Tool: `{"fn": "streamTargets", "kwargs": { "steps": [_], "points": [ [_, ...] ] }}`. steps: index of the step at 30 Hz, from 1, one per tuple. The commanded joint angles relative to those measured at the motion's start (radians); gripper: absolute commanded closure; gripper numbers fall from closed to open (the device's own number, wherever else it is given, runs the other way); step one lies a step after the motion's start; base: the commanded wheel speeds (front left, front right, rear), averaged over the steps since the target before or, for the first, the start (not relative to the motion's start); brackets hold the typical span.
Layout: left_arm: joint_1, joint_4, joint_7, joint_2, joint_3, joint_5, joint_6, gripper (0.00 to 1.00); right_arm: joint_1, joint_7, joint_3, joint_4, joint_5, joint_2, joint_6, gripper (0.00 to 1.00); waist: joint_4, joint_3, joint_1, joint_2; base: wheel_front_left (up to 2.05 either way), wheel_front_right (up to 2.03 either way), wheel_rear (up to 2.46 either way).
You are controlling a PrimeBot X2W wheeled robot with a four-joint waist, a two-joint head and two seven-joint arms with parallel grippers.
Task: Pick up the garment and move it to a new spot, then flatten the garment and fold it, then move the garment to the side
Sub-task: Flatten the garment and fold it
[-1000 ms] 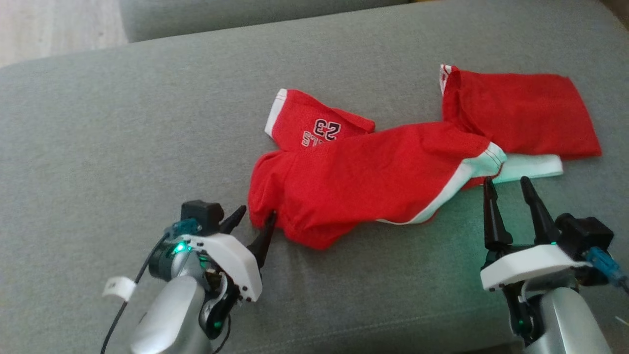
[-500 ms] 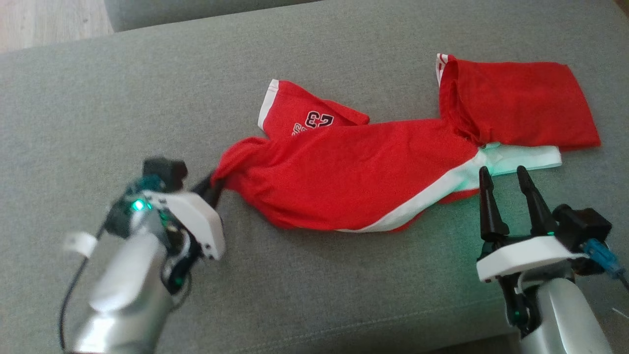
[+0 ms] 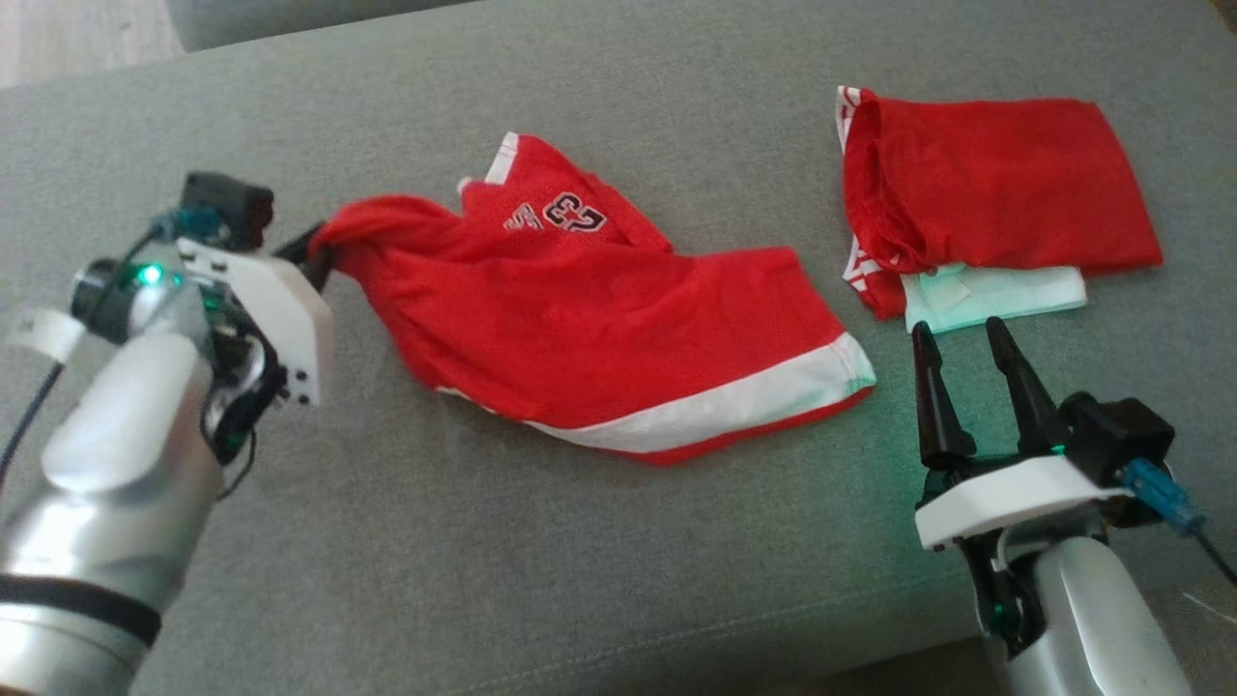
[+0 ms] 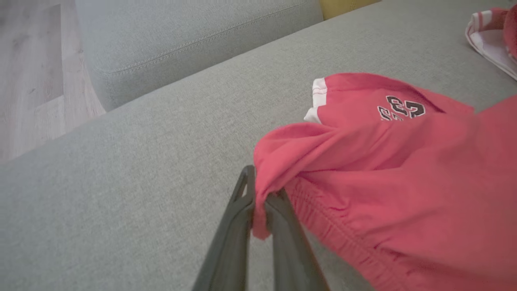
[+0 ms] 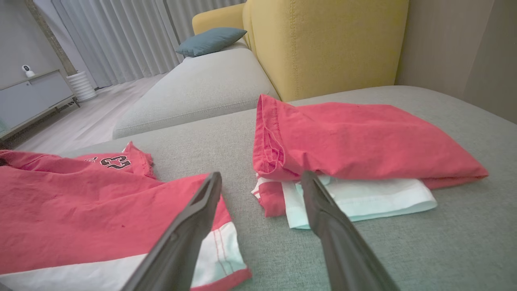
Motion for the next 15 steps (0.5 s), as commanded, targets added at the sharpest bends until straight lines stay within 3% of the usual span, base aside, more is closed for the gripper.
{"fn": "streamTargets", "kwargs": {
  "steps": [1, 4, 5, 6, 15],
  "points": [
    [-0.081, -0.008, -0.009, 0.052, 0.013, -0.009, 0.001, 1.0, -0.043, -0.016, 0.029, -0.026, 0.01, -0.006, -0.001, 0.0, -0.007, 0.007, 0.0, 0.0, 0.0, 0.0, 0.0],
    [-0.101, 0.008, -0.022, 0.052, -0.007, -0.022, 0.001, 1.0, -0.045, -0.019, 0.035, -0.023, 0.013, -0.006, -0.001, 0.0, -0.011, 0.012, 0.0, 0.0, 0.0, 0.0, 0.0],
    [-0.109, 0.016, -0.03, 0.05, -0.017, -0.028, 0.001, 0.61, -0.047, -0.02, 0.038, -0.021, 0.014, -0.006, -0.001, 0.0, -0.011, 0.013, 0.0, 0.0, 0.0, 0.0, 0.0],
    [-0.115, 0.023, -0.043, 0.048, -0.024, -0.034, 0.001, 0.0, -0.048, -0.022, 0.039, -0.019, 0.016, -0.006, -0.001, 0.0, -0.011, 0.015, 0.0, 0.0, 0.0, 0.0, 0.0],
    [-0.117, 0.082, -0.22, 0.028, 0.001, -0.089, 0.001, 0.0, -0.05, -0.029, 0.026, -0.002, 0.014, -0.006, -0.001, 0.0, 0.034, -0.022, 0.0, 0.0, 0.0, 0.0, 0.0]
  ]
}}
